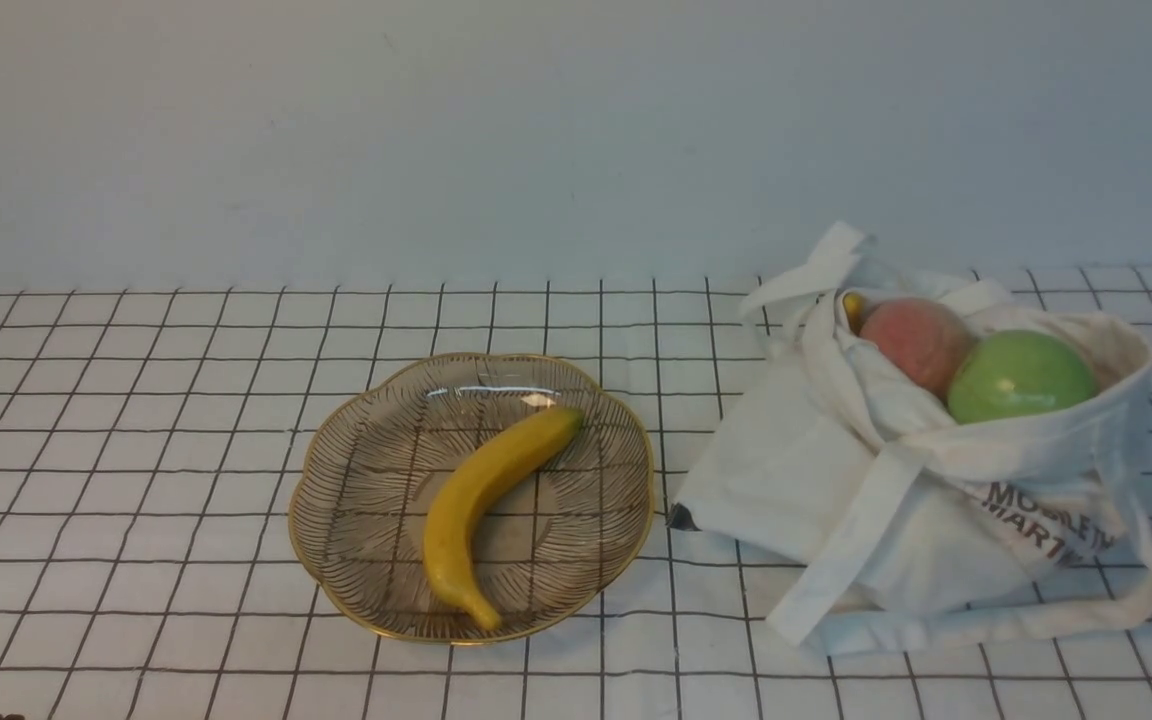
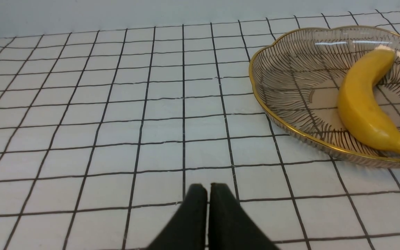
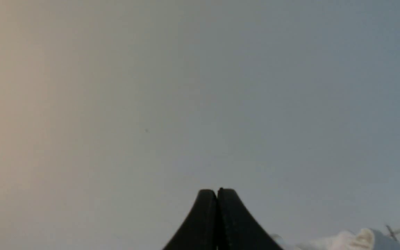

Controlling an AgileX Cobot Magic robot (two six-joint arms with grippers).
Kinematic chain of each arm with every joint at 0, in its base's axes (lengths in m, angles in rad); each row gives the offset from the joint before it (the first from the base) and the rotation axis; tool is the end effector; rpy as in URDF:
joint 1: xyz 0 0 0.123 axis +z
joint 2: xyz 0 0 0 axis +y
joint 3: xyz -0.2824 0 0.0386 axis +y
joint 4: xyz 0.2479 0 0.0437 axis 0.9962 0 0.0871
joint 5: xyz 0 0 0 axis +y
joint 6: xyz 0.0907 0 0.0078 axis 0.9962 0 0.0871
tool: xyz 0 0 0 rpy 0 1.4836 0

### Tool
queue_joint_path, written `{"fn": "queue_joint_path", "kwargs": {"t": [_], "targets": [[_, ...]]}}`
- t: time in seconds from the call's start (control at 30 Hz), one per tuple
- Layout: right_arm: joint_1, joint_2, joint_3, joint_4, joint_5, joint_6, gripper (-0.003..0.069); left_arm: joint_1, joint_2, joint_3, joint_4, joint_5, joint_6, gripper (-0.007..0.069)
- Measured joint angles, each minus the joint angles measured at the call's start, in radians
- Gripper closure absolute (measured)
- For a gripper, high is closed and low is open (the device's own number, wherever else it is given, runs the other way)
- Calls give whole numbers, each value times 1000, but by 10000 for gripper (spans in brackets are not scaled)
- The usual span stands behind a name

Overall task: Take the fruit out of the bag on the white checkered tablecloth and place them on the plate.
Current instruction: 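Reach into the cloth bag and grasp a fruit inside it with the right gripper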

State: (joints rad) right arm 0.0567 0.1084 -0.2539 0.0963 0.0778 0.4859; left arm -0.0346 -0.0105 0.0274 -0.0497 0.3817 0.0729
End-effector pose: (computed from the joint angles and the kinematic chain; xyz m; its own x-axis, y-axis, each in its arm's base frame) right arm 0.0522 0.0037 0.2851 0.0938 0.5558 -0.8260 -0.1384 0.8289 0.5420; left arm 0.0523 -0.0035 0.1702 -0.3043 0.0373 -0.9518 0.0604 0.9980 0.0198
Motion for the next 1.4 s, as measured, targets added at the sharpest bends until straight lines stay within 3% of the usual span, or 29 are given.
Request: {"fn": "queue_joint_path", "kwargs": {"t": [0.27, 0.47, 0.67, 0.8, 0.83, 0.93, 1.03, 1.1, 1.2, 1.4], "targets": [[0, 577, -518, -96, 637, -133, 672, 0, 0, 0, 0, 0, 0, 632], [0, 933, -805, -84, 822, -262, 655, 0, 0, 0, 0, 0, 0, 632], [3, 1189, -989, -29, 901, -380, 585, 0, 0, 0, 0, 0, 0, 632], [32, 1343, -1081, 4, 946, -443, 471, 0, 0, 0, 0, 0, 0, 632], [53, 1416, -1119, 6, 960, -454, 395, 0, 0, 0, 0, 0, 0, 632], [70, 1491, -1149, -3, 966, -458, 269, 0, 0, 0, 0, 0, 0, 632], [72, 1554, -1177, -22, 970, -448, 94, 0, 0, 0, 0, 0, 0, 632], [72, 1575, -1184, -32, 971, -446, 26, 0, 0, 0, 0, 0, 0, 632], [73, 1604, -1187, -66, 971, -439, -22, 0, 0, 0, 0, 0, 0, 632], [73, 1648, -1187, -87, 988, -419, -32, 0, 0, 0, 0, 0, 0, 632]]}}
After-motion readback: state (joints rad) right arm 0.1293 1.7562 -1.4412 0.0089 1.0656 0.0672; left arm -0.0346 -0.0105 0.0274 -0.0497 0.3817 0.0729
